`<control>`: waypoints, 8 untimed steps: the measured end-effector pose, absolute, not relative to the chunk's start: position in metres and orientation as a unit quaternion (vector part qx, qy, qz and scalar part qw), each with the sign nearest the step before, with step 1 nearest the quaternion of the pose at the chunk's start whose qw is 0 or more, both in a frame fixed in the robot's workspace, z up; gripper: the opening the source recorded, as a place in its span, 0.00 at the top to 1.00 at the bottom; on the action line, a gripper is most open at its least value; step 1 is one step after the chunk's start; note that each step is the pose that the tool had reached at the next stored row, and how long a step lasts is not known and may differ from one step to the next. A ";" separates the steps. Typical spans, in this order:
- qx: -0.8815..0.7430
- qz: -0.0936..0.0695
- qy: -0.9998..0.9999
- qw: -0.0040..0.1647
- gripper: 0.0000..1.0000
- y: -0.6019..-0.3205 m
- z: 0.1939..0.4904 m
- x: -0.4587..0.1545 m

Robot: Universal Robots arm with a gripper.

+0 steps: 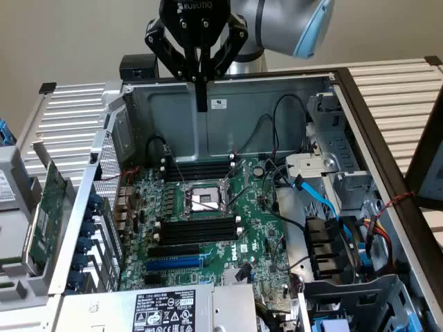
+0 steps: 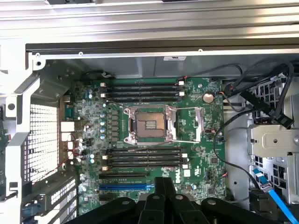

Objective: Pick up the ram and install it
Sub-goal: 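Reach for the ram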

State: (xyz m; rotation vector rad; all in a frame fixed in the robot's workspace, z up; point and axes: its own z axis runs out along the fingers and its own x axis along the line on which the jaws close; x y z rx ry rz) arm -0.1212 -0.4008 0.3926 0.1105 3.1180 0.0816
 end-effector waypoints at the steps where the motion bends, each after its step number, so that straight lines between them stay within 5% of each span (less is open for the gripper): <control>1: 0.035 0.026 0.999 0.010 0.89 -0.401 0.393 -0.121; 8: 0.035 0.026 0.999 0.010 0.89 -0.401 0.393 -0.121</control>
